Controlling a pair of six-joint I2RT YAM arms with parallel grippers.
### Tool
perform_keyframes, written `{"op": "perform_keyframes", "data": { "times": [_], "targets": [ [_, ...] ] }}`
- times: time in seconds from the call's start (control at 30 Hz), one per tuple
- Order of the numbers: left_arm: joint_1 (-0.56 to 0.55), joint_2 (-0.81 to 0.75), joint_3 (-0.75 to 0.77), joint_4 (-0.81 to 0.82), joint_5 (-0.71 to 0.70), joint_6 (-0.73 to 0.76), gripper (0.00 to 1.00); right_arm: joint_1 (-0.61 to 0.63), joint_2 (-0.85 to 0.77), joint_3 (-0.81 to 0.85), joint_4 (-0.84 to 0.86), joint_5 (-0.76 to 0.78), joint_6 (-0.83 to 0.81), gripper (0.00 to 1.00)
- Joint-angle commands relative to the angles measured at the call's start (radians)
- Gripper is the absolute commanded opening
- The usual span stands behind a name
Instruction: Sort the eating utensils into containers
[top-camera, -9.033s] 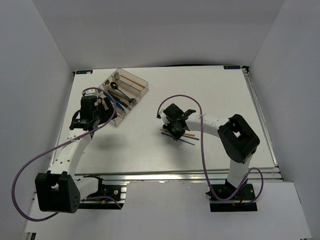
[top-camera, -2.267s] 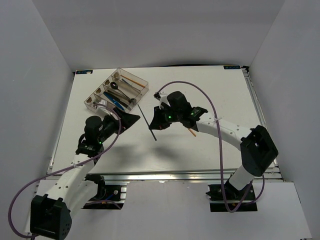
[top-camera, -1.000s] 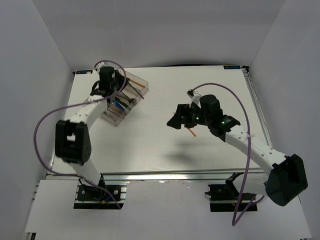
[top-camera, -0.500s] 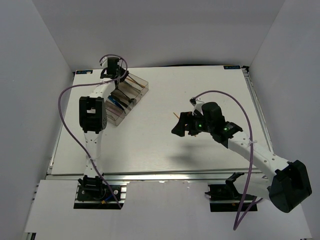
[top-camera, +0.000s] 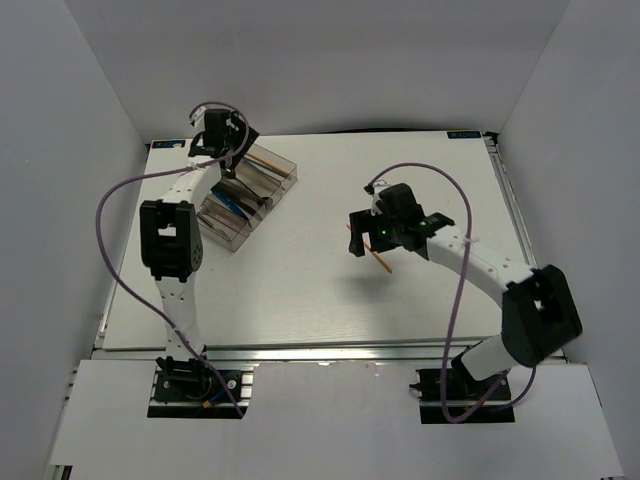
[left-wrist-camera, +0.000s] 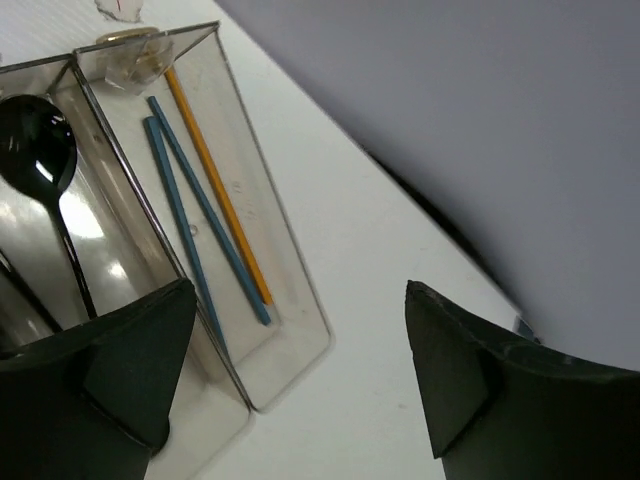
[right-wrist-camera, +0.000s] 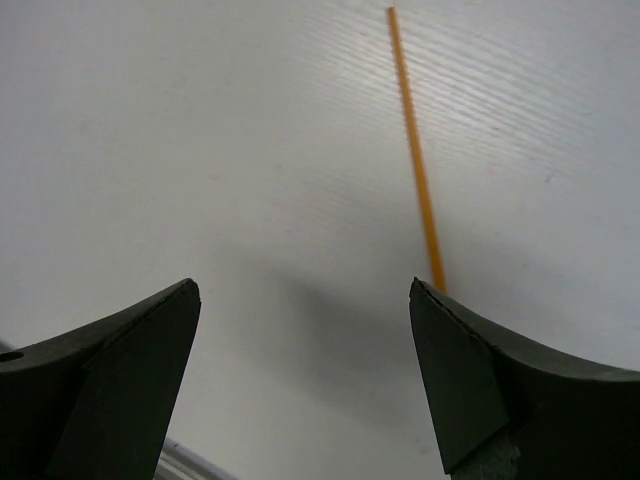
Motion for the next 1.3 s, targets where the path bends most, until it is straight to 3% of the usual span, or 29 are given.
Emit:
{"op": "perform_keyframes", "data": {
  "times": [0.0, 0.1, 0.2, 0.4, 0.63, 0.67, 0.73, 0.8, 0.83, 0.93, 1.0, 1.13, 1.27],
  "targets": [
    [-0.002, -0.298, -0.030, -0.030, -0.003, 0.111, 0.98, -0.020, 0.130, 0.109, -0.111, 0.159, -0.126, 0.89],
    [-0.002, -0.432, -0.148, -0.070, 0.011, 0.206, 0.98, -0.042, 0.245, 0.171, -0.173, 0.199, -0.156, 0.88],
    [-0.002, -0.632, -0.323, -0.088, 0.032, 0.296, 0.98, -0.054, 0.317, 0.201, -0.212, 0.187, -0.178, 0.81],
    [-0.002, -0.942, -0.624, -0.150, 0.058, 0.410, 0.98, -0.056, 0.362, 0.185, -0.253, 0.154, -0.179, 0.47],
    [-0.002, -1.109, -0.760, -0.246, 0.090, 0.468, 0.98, -0.056, 0.480, 0.140, -0.287, 0.171, -0.190, 0.25],
    [-0.002, -1.129, -0.783, -0.253, 0.112, 0.472, 0.98, -0.056, 0.486, 0.137, -0.286, 0.156, -0.190, 0.13],
    [-0.002, -1.146, -0.811, -0.248, 0.191, 0.467, 0.98, -0.056, 0.491, 0.131, -0.272, 0.122, -0.189, 0.02],
    [-0.002, -1.160, -0.843, -0.214, 0.260, 0.426, 0.98, -0.054, 0.481, 0.135, -0.270, 0.104, -0.175, 0.00],
    [-0.003, -1.180, -0.909, -0.175, 0.364, 0.397, 0.98, -0.053, 0.450, 0.137, -0.264, 0.075, -0.167, 0.00],
    [-0.078, -1.223, -1.079, 0.095, 0.475, 0.220, 0.98, -0.051, 0.330, 0.126, -0.189, -0.049, -0.115, 0.00],
    [-0.150, -1.220, -1.118, 0.217, 0.451, 0.151, 0.98, -0.051, 0.261, 0.097, -0.093, -0.111, -0.066, 0.00],
    [-0.293, -1.165, -1.185, 0.491, 0.446, 0.036, 0.98, -0.051, 0.069, -0.021, 0.166, -0.460, 0.142, 0.00],
    [-0.336, -1.100, -1.184, 0.543, 0.405, 0.016, 0.98, -0.044, -0.002, -0.116, 0.424, -0.660, 0.332, 0.00]
  ]
}}
